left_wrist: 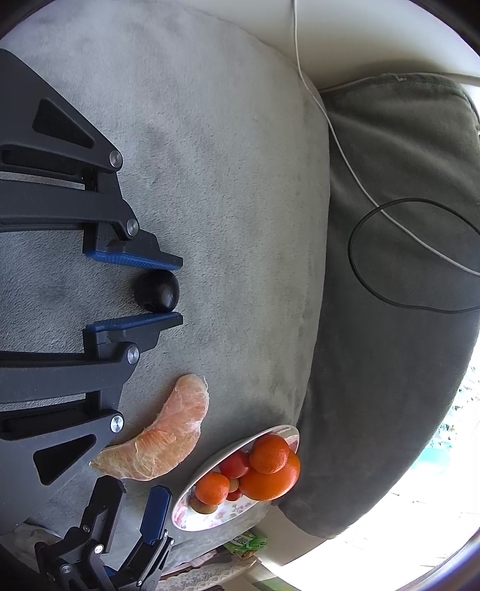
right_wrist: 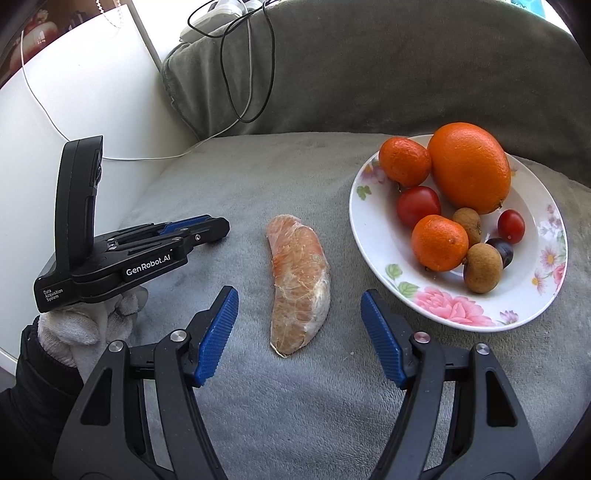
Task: Organize fruits
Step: 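Carry the black plum into the plate and open the left gripper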
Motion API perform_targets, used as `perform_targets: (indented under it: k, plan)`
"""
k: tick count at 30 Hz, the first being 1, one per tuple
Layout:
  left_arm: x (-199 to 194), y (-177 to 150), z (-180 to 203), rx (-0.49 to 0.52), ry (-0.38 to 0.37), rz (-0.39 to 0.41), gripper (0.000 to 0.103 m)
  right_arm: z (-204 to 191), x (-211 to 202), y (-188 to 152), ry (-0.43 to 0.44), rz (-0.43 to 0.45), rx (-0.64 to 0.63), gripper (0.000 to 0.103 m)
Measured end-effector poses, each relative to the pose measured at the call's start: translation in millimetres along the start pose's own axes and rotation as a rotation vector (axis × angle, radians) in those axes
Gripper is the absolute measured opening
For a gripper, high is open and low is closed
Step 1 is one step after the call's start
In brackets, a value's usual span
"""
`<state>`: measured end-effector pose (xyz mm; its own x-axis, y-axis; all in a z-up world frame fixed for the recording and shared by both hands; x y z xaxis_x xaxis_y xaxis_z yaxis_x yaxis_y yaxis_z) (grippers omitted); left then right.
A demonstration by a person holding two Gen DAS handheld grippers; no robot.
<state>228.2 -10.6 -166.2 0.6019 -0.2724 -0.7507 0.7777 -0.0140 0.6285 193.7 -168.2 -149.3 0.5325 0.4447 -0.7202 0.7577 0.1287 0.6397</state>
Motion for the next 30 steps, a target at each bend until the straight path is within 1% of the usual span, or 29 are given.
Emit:
perform_targets:
  k: [5,11,20,30]
  plan:
    - [-6,3,4,0.002,-0.003,0.016,0.021,1,-6,-2,0.0,0.01,0.003,0.073]
    - [-21,10,23,0.018,-0.036,0.049,0.021,7,-21,-5,-0.002,0.032,0.011,0.073]
    - [-29,20,72,0.078,-0.12,0.073,0.021,28,-45,-11,-0.02,0.065,0.048,0.073]
    - [-16,26,126,0.132,-0.189,0.062,0.021,58,-72,-19,-0.072,0.096,0.095,0.073]
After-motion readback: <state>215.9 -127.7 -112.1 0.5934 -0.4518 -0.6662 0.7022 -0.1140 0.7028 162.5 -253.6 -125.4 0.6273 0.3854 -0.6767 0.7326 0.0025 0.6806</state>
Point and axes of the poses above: each gripper's, at about its wrist camera, not at the fingertips, and x roughly the way its jaws point, z to its right, y to its top, the point moved 6 cm from there along x, roughly the way its jaws point, and after that the axes turned 2 degrees about -x, right-handed, at the moved point
